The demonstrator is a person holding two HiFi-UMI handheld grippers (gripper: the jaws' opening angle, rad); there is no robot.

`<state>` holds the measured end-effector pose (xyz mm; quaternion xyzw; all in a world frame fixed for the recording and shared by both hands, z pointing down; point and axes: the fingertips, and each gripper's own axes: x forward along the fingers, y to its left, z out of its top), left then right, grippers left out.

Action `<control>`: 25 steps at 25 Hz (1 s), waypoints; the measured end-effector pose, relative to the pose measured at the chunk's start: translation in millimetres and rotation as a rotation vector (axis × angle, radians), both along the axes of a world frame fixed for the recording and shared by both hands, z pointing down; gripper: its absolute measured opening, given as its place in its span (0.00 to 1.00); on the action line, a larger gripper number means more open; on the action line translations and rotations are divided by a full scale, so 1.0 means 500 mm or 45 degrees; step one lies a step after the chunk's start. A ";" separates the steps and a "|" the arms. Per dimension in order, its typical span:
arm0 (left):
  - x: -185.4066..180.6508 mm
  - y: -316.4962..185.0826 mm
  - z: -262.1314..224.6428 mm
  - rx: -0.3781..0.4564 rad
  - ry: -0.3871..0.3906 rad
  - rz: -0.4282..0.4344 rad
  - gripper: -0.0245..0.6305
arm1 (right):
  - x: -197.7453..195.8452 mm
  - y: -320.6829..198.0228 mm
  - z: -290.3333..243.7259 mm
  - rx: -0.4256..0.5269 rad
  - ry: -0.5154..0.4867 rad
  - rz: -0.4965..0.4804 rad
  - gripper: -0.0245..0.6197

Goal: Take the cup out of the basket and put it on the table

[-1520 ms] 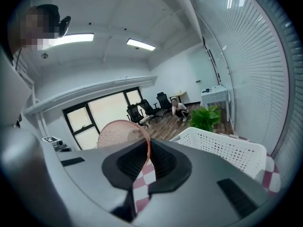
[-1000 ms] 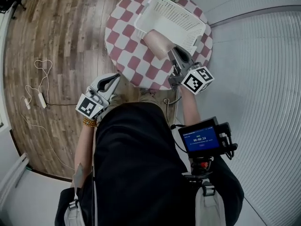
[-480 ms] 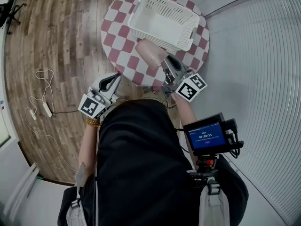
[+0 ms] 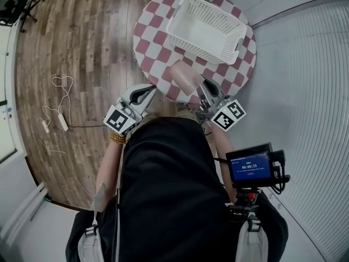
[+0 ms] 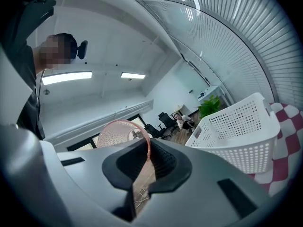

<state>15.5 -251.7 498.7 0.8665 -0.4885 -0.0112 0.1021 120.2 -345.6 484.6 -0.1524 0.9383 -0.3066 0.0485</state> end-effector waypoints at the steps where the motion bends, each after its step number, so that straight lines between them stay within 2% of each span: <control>1: 0.001 0.001 0.000 0.002 0.006 -0.001 0.04 | -0.001 0.002 0.005 0.000 0.005 0.000 0.07; 10: 0.001 0.005 0.006 -0.032 0.011 0.005 0.04 | -0.011 0.007 0.037 0.001 0.059 -0.018 0.07; 25: 0.006 -0.010 0.018 -0.027 0.008 0.038 0.04 | -0.003 -0.003 0.051 -0.007 0.083 -0.006 0.07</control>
